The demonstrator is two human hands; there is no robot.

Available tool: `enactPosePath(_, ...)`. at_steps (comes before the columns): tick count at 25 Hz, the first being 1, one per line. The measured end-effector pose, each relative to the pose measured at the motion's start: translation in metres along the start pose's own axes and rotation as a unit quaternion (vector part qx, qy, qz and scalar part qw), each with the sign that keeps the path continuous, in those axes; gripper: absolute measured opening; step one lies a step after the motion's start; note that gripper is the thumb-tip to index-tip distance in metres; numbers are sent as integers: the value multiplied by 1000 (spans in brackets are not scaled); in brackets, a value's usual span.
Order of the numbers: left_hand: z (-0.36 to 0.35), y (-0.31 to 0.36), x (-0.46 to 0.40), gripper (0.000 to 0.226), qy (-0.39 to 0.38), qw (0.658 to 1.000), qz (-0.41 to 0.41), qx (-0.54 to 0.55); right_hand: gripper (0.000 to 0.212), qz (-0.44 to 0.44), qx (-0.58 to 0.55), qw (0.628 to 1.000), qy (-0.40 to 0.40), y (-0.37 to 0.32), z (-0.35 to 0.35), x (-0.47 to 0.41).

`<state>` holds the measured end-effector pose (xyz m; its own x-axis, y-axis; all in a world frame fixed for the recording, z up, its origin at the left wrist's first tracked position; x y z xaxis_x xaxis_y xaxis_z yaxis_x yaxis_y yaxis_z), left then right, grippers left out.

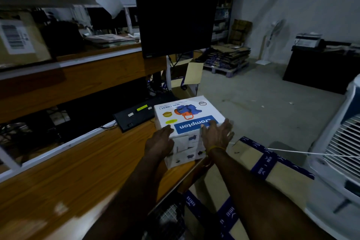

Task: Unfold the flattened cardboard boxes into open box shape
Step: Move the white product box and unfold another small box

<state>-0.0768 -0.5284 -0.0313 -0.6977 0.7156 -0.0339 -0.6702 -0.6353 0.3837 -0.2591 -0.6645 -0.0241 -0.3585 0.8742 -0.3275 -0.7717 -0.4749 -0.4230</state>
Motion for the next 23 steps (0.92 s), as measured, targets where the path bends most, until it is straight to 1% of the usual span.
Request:
enactPosePath(2, 5, -9, -4, 55, 19, 1000, 13, 19, 54, -28, -24, 999, 11, 15, -3, -10)
enactPosePath(5, 6, -7, -16, 47, 29, 998, 18, 57, 68, -63, -113, 991, -14, 24, -11, -23)
enactPosePath(6, 3, -6, -19, 46, 25, 996, 39, 78, 74, -69, -126, 990, -11, 26, -14, -26)
enactPosePath(8, -4, -7, -22, 48, 26, 982, 124, 143, 78, -80, -146, 986, 13, 28, -17, -32)
enactPosePath(9, -8, -9, -21, 49, 34, 972, 157, 171, 75, -85, -156, 984, 22, 29, -20, -33)
enactPosePath(10, -9, -10, -21, 49, 44, 965, 173, 191, 71, -88, -164, 982, 30, 29, -22, -33)
enactPosePath(13, -4, -20, -16, 45, 84, 958, 184, 204, 67, -86, -183, 979, 23, 21, -23, -26)
enactPosePath(18, 8, -42, 24, 39, 158, 939, 200, 230, 45, -7, -195, 981, 0, -7, -19, 7)
enactPosePath(20, 13, -57, 46, 40, 168, 936, 218, 219, 46, 0, -202, 979, -9, -18, -21, 24)
enactPosePath(23, 27, -89, 86, 40, 167, 932, 245, 210, 54, 22, -203, 979, -19, -43, -22, 60)
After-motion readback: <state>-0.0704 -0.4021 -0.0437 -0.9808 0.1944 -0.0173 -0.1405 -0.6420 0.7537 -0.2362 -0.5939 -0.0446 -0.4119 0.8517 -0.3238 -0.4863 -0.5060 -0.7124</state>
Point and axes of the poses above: each hand's wrist, its own x-axis away from the middle knuckle, its own z-axis out of the back of the hand, y = z × x, the point moved 6 cm from there along -x, towards the middle knuckle, and after that the axes turned 14 degrees about z, right-handed, at the moved point
